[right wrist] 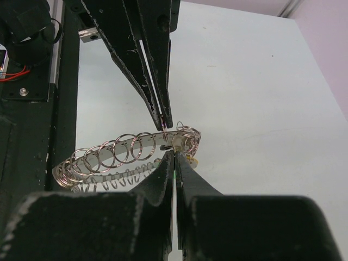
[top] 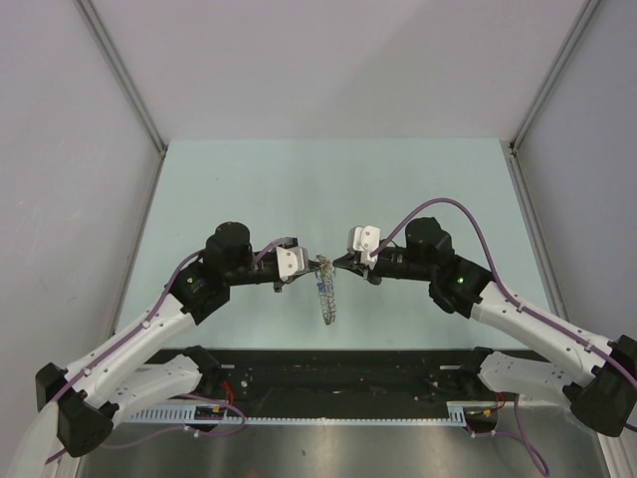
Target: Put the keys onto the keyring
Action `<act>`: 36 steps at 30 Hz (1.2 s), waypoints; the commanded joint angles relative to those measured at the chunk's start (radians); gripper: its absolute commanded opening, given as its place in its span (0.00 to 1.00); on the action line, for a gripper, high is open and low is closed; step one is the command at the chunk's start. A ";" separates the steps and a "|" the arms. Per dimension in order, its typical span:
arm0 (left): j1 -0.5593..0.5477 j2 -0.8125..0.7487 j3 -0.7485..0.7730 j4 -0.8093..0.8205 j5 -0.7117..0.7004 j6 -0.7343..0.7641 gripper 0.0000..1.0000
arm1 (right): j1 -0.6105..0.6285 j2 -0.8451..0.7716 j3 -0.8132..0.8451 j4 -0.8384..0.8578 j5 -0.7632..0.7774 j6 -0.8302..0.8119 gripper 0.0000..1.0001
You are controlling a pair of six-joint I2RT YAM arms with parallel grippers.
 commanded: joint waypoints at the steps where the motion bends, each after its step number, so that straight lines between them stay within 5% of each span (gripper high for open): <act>1: -0.006 -0.022 0.005 0.071 0.041 -0.012 0.00 | 0.006 -0.003 -0.007 0.049 -0.003 -0.018 0.00; 36: -0.013 0.001 0.010 0.069 0.034 -0.026 0.00 | 0.009 -0.012 -0.008 0.047 -0.039 -0.012 0.00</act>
